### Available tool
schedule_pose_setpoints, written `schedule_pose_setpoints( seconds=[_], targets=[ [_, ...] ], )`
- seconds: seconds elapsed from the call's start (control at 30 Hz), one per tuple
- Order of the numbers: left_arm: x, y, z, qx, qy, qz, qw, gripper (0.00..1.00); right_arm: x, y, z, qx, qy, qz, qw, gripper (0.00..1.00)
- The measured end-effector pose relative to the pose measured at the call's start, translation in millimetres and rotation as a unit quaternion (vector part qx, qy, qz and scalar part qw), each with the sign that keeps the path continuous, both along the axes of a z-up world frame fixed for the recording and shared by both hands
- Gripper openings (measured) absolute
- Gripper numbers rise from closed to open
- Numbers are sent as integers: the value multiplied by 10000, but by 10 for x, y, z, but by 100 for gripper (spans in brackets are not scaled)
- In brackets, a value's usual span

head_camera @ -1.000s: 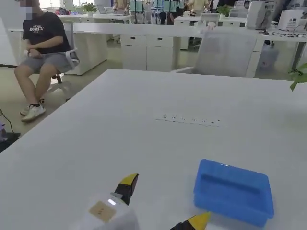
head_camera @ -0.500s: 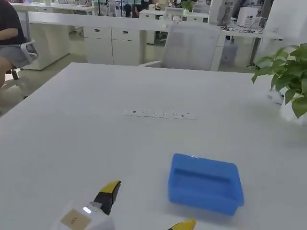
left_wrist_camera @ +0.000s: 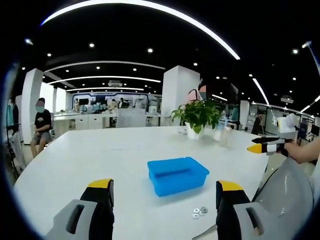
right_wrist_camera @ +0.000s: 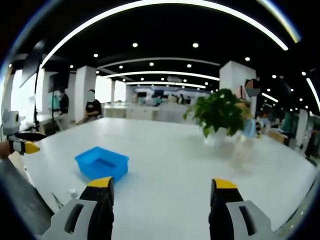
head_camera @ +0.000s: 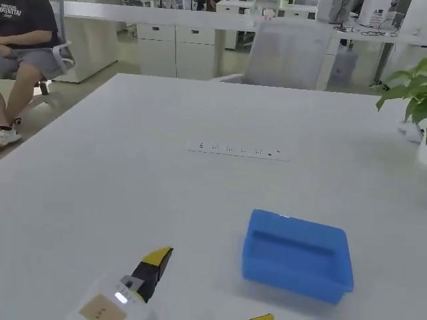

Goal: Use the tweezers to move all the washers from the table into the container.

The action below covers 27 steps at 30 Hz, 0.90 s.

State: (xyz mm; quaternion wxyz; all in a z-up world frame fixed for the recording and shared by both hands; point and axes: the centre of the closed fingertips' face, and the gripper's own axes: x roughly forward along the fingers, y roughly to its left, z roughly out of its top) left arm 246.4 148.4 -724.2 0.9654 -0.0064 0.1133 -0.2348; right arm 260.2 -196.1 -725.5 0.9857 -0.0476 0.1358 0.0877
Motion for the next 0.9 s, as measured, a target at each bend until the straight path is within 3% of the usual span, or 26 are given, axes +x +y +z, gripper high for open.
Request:
schedule_pose_setpoints(
  seconds=[0.3, 0.43, 0.5, 0.57, 0.67, 0.7, 0.77, 0.8, 0.83, 0.9],
  targets=[
    [12, -21, 13, -195, 66, 6, 9998, 84, 11, -8, -42, -50, 82, 86, 9999, 76],
    [5, -19, 48, -284, -4, 1, 9996, 82, 6, -71, -37, 63, 62, -32, 10000, 75],
    [11, 22, 50, -269, -20, 77, 9996, 80, -1, -69, -55, 101, 116, -18, 9999, 73],
    [18, 63, 63, -299, -66, 149, 9994, 79, -41, -82, -132, -91, 351, 32, 9993, 67],
    [26, 104, 53, -298, -54, 194, 9994, 78, -44, -37, -141, -14, 406, 117, 9991, 65],
    [26, 117, 37, -282, -6, 166, 9995, 76, -90, -50, -185, -254, 650, 218, 9973, 64],
    [-30, 135, -13, -39, 147, -40, 9999, 64, -135, -94, -162, -741, 815, 240, 9936, 56],
    [-40, 151, -19, 49, 150, -61, 9999, 55, -127, -33, -106, -553, 734, 242, 9955, 53],
    [-51, 163, -38, 69, 201, -77, 9997, 51, -129, 120, -48, -202, 727, 481, 9960, 51],
    [-84, 105, -94, -193, 518, -264, 9981, 53, -129, 361, 2, -234, 752, 1033, 9915, 45]
  ],
)
